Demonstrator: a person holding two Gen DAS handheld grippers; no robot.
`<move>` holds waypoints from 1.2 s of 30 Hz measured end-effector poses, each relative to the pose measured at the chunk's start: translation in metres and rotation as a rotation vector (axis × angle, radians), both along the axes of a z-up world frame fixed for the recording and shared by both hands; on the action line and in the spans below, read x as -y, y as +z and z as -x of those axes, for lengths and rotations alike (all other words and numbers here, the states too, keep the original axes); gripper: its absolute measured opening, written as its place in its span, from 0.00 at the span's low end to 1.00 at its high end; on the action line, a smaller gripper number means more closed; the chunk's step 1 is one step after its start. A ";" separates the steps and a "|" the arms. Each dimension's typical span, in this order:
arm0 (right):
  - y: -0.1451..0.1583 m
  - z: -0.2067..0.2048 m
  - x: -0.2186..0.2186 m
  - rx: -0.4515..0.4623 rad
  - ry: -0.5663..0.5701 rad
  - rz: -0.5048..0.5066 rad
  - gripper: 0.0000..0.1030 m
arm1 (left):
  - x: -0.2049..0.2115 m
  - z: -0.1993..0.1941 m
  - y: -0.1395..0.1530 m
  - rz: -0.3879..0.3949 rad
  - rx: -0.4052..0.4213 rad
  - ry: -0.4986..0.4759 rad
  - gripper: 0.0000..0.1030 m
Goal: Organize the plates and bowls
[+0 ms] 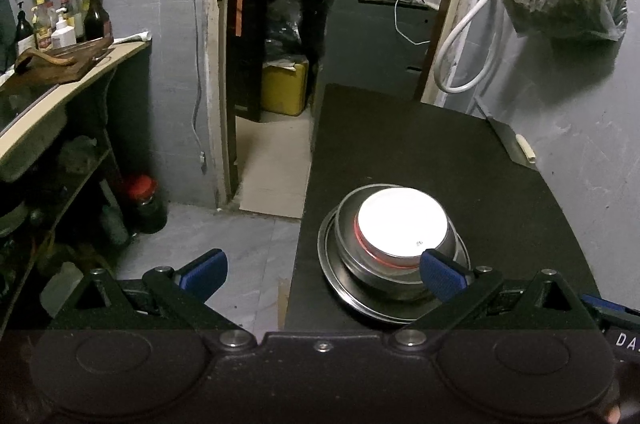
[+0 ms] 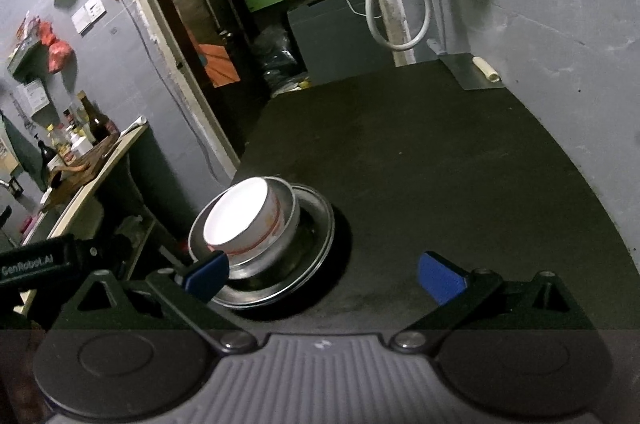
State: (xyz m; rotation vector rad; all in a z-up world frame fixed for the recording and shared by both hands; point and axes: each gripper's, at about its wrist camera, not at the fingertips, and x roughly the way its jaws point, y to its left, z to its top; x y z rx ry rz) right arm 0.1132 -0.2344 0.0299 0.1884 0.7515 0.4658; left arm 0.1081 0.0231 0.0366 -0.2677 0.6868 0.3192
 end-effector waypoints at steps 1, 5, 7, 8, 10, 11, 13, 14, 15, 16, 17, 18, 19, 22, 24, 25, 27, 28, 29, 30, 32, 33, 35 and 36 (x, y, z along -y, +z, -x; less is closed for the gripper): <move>0.000 0.001 -0.001 0.000 -0.002 0.005 1.00 | -0.001 0.000 0.000 -0.001 0.001 -0.003 0.99; 0.003 0.003 -0.007 0.011 -0.043 0.028 1.00 | -0.005 0.003 -0.002 0.002 0.015 -0.029 0.99; 0.004 0.004 -0.012 0.010 -0.059 0.038 1.00 | -0.011 0.005 -0.004 0.008 0.018 -0.045 0.99; 0.005 0.005 -0.017 0.011 -0.070 0.044 1.00 | -0.015 0.005 -0.006 0.012 0.017 -0.049 0.99; 0.006 0.008 -0.025 0.009 -0.082 0.053 1.00 | -0.026 0.008 -0.008 0.024 0.015 -0.057 0.99; 0.007 0.012 -0.030 0.012 -0.082 0.058 1.00 | -0.031 0.009 -0.008 0.027 0.015 -0.056 0.99; 0.008 0.017 -0.039 0.020 -0.083 0.067 1.00 | -0.043 0.012 -0.009 0.030 0.018 -0.053 0.99; 0.008 0.020 -0.044 0.022 -0.086 0.069 1.00 | -0.048 0.012 -0.010 0.030 0.016 -0.053 0.99; 0.008 0.024 -0.049 0.023 -0.094 0.069 1.00 | -0.054 0.012 -0.011 0.027 0.010 -0.056 0.99; 0.008 0.026 -0.052 0.024 -0.104 0.069 1.00 | -0.058 0.013 -0.013 0.022 0.006 -0.062 0.99; 0.008 0.030 -0.056 0.025 -0.118 0.069 1.00 | -0.062 0.013 -0.013 0.018 0.006 -0.072 0.99; 0.008 0.034 -0.059 0.026 -0.133 0.069 1.00 | -0.066 0.014 -0.014 0.014 0.006 -0.085 0.99; 0.007 0.038 -0.062 0.030 -0.147 0.067 1.00 | -0.070 0.016 -0.015 0.011 0.006 -0.100 0.99; 0.003 0.052 -0.072 0.050 -0.172 0.075 1.00 | -0.080 0.023 -0.019 -0.003 0.021 -0.151 0.99; 0.002 0.061 -0.077 0.060 -0.188 0.079 1.00 | -0.086 0.025 -0.022 -0.012 0.025 -0.169 0.99; 0.002 0.063 -0.079 0.065 -0.194 0.082 1.00 | -0.090 0.026 -0.023 -0.008 0.030 -0.175 0.99; 0.006 0.069 -0.080 0.077 -0.217 0.089 1.00 | -0.094 0.027 -0.024 -0.001 0.035 -0.187 0.99; 0.008 0.070 -0.081 0.083 -0.227 0.090 1.00 | -0.096 0.029 -0.023 0.001 0.041 -0.197 0.99; 0.009 0.072 -0.082 0.088 -0.234 0.093 1.00 | -0.097 0.029 -0.023 0.001 0.049 -0.208 0.99; 0.009 0.075 -0.084 0.088 -0.236 0.099 1.00 | -0.098 0.031 -0.023 0.001 0.057 -0.219 0.99; 0.010 0.077 -0.088 0.085 -0.231 0.118 1.00 | -0.099 0.034 -0.025 -0.001 0.063 -0.232 0.99; 0.010 0.079 -0.090 0.088 -0.227 0.128 1.00 | -0.099 0.035 -0.026 0.001 0.065 -0.235 0.99; 0.013 0.081 -0.092 0.097 -0.219 0.147 1.00 | -0.101 0.036 -0.027 0.011 0.067 -0.234 0.99; 0.013 0.082 -0.093 0.099 -0.216 0.158 1.00 | -0.101 0.037 -0.029 0.018 0.068 -0.232 0.99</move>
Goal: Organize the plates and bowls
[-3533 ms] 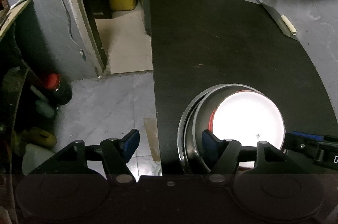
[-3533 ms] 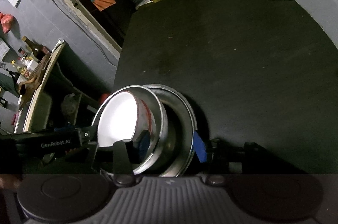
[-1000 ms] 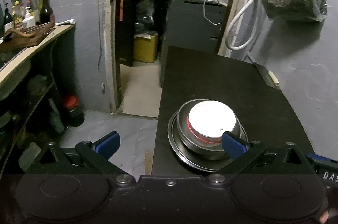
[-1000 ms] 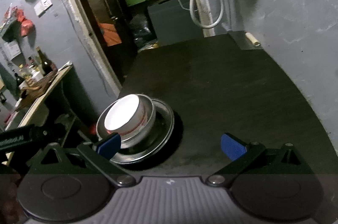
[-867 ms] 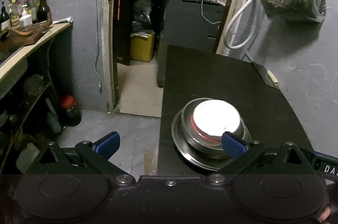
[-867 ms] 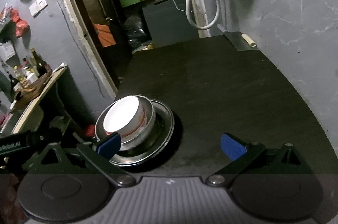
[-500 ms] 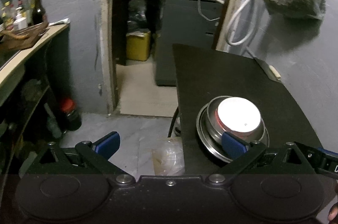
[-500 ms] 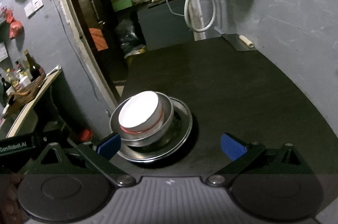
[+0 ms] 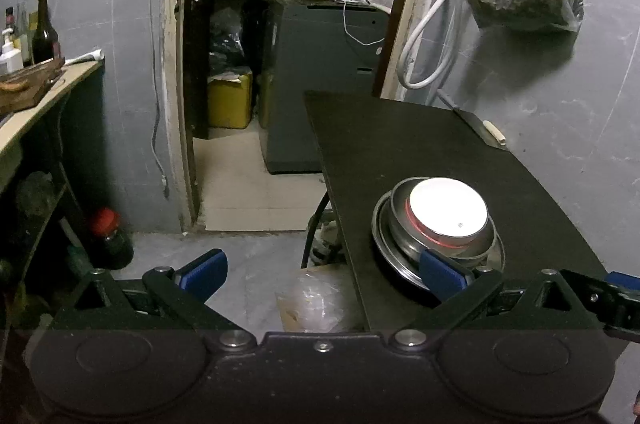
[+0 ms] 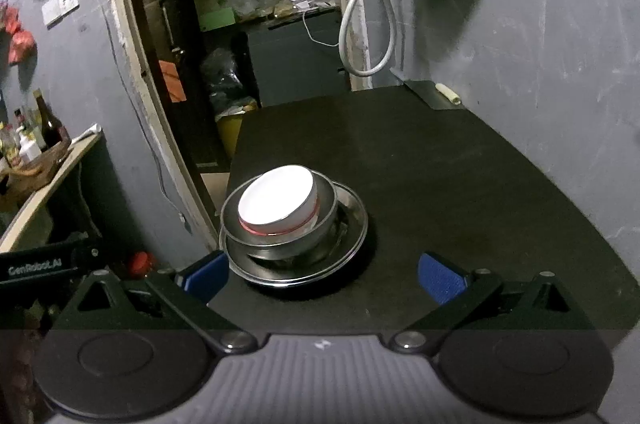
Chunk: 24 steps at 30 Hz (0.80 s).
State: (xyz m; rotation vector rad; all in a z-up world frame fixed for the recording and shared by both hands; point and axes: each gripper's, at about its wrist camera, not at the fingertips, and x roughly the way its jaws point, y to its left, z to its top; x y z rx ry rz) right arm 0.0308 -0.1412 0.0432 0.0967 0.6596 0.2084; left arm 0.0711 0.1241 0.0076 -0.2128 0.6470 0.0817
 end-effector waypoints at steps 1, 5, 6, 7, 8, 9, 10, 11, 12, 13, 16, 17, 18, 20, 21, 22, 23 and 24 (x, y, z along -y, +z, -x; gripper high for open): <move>0.000 0.001 -0.001 -0.002 0.004 0.009 1.00 | 0.000 0.001 -0.001 0.006 -0.001 0.003 0.99; -0.001 0.004 -0.003 -0.014 0.024 0.032 1.00 | 0.000 0.002 -0.007 0.019 -0.012 0.020 0.99; -0.001 0.004 -0.003 -0.008 0.028 0.036 1.00 | 0.000 0.002 -0.008 0.020 -0.012 0.027 0.99; -0.001 0.004 -0.002 -0.004 0.032 0.038 1.00 | 0.000 0.002 -0.008 0.021 -0.009 0.036 0.99; -0.001 0.004 -0.001 -0.003 0.036 0.040 1.00 | 0.000 0.003 -0.009 0.021 -0.009 0.042 0.99; -0.001 0.003 -0.001 -0.004 0.041 0.042 1.00 | 0.001 0.003 -0.009 0.019 -0.014 0.047 0.99; -0.002 0.004 0.000 -0.003 0.047 0.043 1.00 | 0.002 0.003 -0.010 0.016 -0.018 0.051 0.99; -0.001 0.004 0.001 -0.001 0.053 0.043 1.00 | 0.003 0.005 -0.009 0.015 -0.017 0.052 0.99; -0.001 0.004 0.002 0.001 0.058 0.042 1.00 | 0.004 0.006 -0.008 0.017 -0.013 0.054 0.99; -0.001 0.004 0.002 0.005 0.062 0.040 1.00 | 0.005 0.007 -0.007 0.019 -0.007 0.055 0.99; -0.005 0.005 0.006 0.003 0.084 0.040 1.00 | 0.011 0.011 -0.007 0.007 0.001 0.057 0.99; -0.006 0.004 0.008 -0.001 0.092 0.042 1.00 | 0.013 0.011 -0.007 0.002 -0.002 0.058 0.99; -0.006 0.003 0.010 -0.003 0.098 0.043 1.00 | 0.016 0.011 -0.007 -0.004 -0.007 0.064 0.99; -0.004 0.001 0.016 0.003 0.105 0.038 1.00 | 0.019 0.012 -0.005 -0.012 -0.007 0.076 0.99; -0.003 0.000 0.018 0.006 0.108 0.035 1.00 | 0.022 0.013 -0.004 -0.015 -0.005 0.083 0.99; -0.001 -0.001 0.021 0.009 0.114 0.030 1.00 | 0.025 0.014 -0.002 -0.021 -0.003 0.088 0.99; -0.002 -0.001 0.024 0.011 0.122 0.026 1.00 | 0.028 0.016 -0.002 -0.025 -0.001 0.091 0.99; -0.001 -0.002 0.026 0.012 0.130 0.024 1.00 | 0.030 0.017 -0.001 -0.029 0.000 0.095 0.99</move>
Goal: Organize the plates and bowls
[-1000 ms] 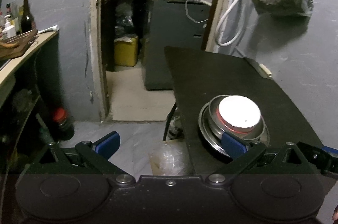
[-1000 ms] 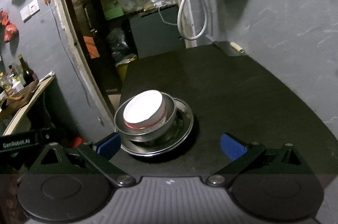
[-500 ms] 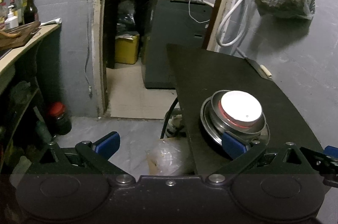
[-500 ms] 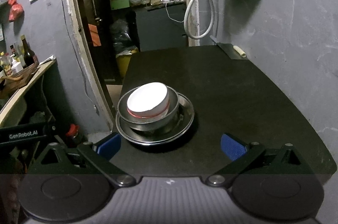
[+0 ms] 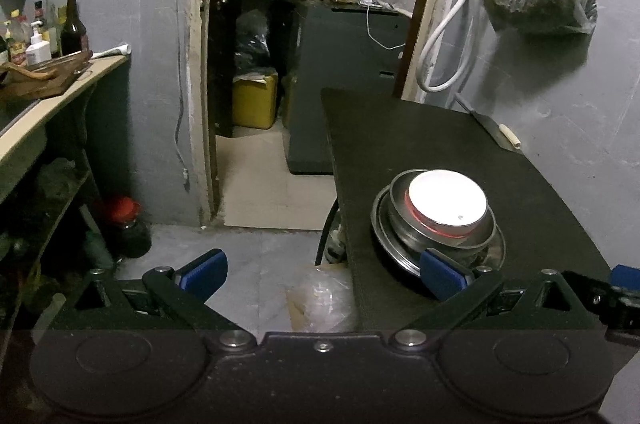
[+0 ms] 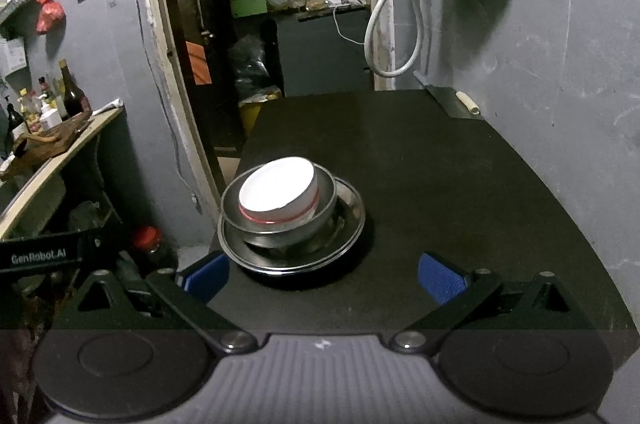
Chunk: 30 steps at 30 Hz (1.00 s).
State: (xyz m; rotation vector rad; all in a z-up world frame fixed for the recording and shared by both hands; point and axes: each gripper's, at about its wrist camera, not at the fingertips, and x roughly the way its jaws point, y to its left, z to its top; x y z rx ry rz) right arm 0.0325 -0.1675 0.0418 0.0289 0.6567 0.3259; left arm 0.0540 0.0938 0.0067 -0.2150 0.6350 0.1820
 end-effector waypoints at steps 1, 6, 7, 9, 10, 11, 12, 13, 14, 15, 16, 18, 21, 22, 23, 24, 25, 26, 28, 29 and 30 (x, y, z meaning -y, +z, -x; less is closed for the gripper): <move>0.000 0.000 0.003 0.003 0.008 0.001 1.00 | 0.003 0.001 0.001 -0.005 0.000 0.006 0.99; 0.005 -0.001 0.019 0.014 0.038 -0.002 1.00 | 0.017 0.008 0.005 -0.017 0.006 0.040 0.99; 0.006 -0.001 0.022 0.017 0.043 -0.004 1.00 | 0.021 0.009 0.007 -0.022 0.008 0.047 0.99; 0.009 -0.001 0.028 0.026 0.057 -0.004 1.00 | 0.028 0.012 0.009 -0.033 0.012 0.058 0.99; 0.009 -0.001 0.031 0.029 0.064 -0.002 1.00 | 0.032 0.015 0.011 -0.037 0.016 0.061 0.99; 0.010 0.001 0.033 0.030 0.076 0.000 1.00 | 0.036 0.017 0.012 -0.039 0.018 0.067 0.99; 0.010 0.002 0.035 0.030 0.085 0.002 1.00 | 0.039 0.019 0.012 -0.041 0.017 0.074 0.99; 0.010 0.003 0.037 0.031 0.096 0.002 1.00 | 0.041 0.022 0.013 -0.044 0.017 0.081 0.99; 0.010 0.004 0.039 0.031 0.104 0.002 1.00 | 0.044 0.024 0.013 -0.045 0.018 0.087 0.99; 0.010 0.005 0.041 0.032 0.111 0.001 1.00 | 0.047 0.027 0.013 -0.046 0.017 0.095 0.99; 0.011 0.007 0.042 0.032 0.116 -0.001 1.00 | 0.050 0.029 0.014 -0.047 0.016 0.102 0.99; 0.010 0.009 0.048 0.030 0.125 -0.007 1.00 | 0.055 0.035 0.014 -0.050 0.014 0.112 0.99; 0.010 0.014 0.055 0.027 0.134 -0.016 1.00 | 0.064 0.042 0.015 -0.060 0.011 0.123 0.99; 0.010 0.015 0.057 0.026 0.138 -0.019 1.00 | 0.067 0.045 0.016 -0.063 0.011 0.125 0.99; 0.010 0.017 0.059 0.026 0.144 -0.021 1.00 | 0.069 0.048 0.016 -0.067 0.010 0.127 0.99; 0.010 0.019 0.061 0.024 0.149 -0.021 1.00 | 0.072 0.050 0.016 -0.070 0.008 0.129 0.99; 0.010 0.020 0.062 0.022 0.154 -0.022 1.00 | 0.074 0.052 0.017 -0.073 0.005 0.131 0.99; 0.009 0.021 0.063 0.019 0.158 -0.022 1.00 | 0.077 0.055 0.016 -0.075 0.002 0.132 0.99; 0.007 0.024 0.065 0.012 0.163 -0.027 1.00 | 0.082 0.059 0.015 -0.082 -0.006 0.128 0.99; 0.006 0.025 0.065 0.005 0.167 -0.032 1.00 | 0.084 0.061 0.014 -0.088 -0.011 0.123 0.99; 0.004 0.026 0.065 -0.004 0.170 -0.034 1.00 | 0.087 0.062 0.013 -0.095 -0.016 0.114 0.99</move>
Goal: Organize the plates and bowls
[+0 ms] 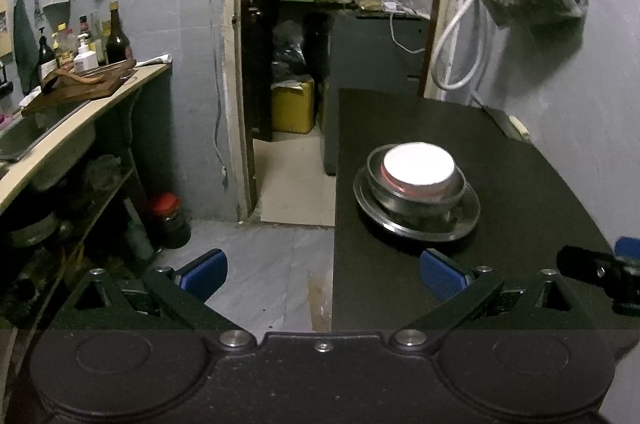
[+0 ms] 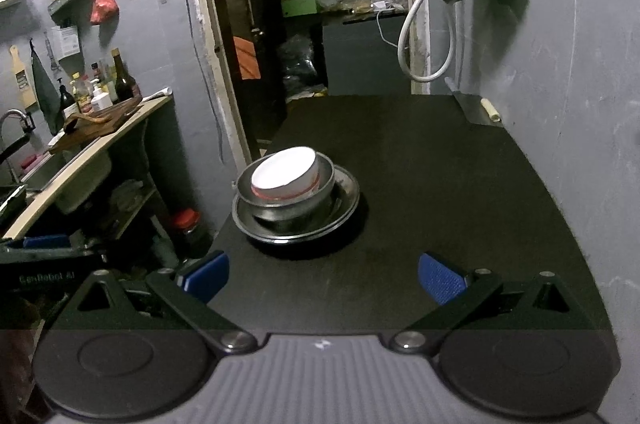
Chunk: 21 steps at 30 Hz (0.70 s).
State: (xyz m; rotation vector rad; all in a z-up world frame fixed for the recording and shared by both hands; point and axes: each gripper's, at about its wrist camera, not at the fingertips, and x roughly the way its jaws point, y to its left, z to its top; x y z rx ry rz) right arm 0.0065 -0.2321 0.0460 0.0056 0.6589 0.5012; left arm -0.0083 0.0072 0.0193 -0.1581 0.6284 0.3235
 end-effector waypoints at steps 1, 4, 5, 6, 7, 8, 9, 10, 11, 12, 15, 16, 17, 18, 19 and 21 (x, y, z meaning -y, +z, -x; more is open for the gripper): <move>-0.001 0.001 -0.001 -0.009 0.004 0.001 1.00 | 0.001 0.001 -0.001 -0.009 -0.008 -0.007 0.99; -0.001 0.003 -0.003 -0.010 -0.002 0.002 1.00 | -0.002 0.000 0.000 -0.021 -0.010 -0.019 0.99; -0.001 0.003 -0.004 -0.013 -0.015 -0.003 1.00 | -0.003 -0.001 0.000 -0.025 -0.010 -0.029 0.99; -0.001 0.002 -0.005 -0.019 -0.025 -0.006 1.00 | -0.004 -0.002 0.000 -0.032 -0.014 -0.042 0.99; -0.001 0.002 -0.005 -0.024 -0.039 -0.008 1.00 | -0.005 -0.004 0.000 -0.038 -0.020 -0.053 0.99; -0.001 0.001 -0.006 -0.027 -0.053 -0.009 1.00 | -0.008 -0.006 0.001 -0.043 -0.029 -0.064 0.99; -0.001 0.002 -0.007 -0.028 -0.065 -0.011 1.00 | -0.010 -0.008 0.002 -0.047 -0.034 -0.071 0.99; -0.002 0.003 -0.008 -0.028 -0.074 -0.013 1.00 | -0.013 -0.009 0.002 -0.050 -0.033 -0.083 0.99; -0.004 0.004 -0.009 -0.031 -0.086 -0.013 1.00 | -0.016 -0.011 0.002 -0.045 -0.032 -0.095 0.99; -0.006 0.005 -0.011 -0.035 -0.094 -0.010 1.00 | -0.018 -0.012 0.000 -0.040 -0.034 -0.105 0.99; -0.014 0.007 -0.015 -0.041 -0.119 0.005 1.00 | -0.024 -0.017 -0.009 -0.023 -0.052 -0.142 0.99; -0.015 0.008 -0.015 -0.040 -0.130 0.009 1.00 | -0.026 -0.019 -0.012 -0.016 -0.053 -0.149 0.99; -0.016 0.010 -0.015 -0.037 -0.145 0.012 1.00 | -0.028 -0.021 -0.014 -0.010 -0.051 -0.155 0.99; -0.015 0.010 -0.015 -0.035 -0.154 0.015 1.00 | -0.029 -0.022 -0.015 -0.006 -0.045 -0.158 0.99; -0.015 0.010 -0.014 -0.035 -0.164 0.019 1.00 | -0.031 -0.024 -0.015 0.002 -0.041 -0.161 0.99; -0.013 0.010 -0.013 -0.032 -0.186 0.024 1.00 | -0.032 -0.026 -0.017 0.011 -0.046 -0.173 0.99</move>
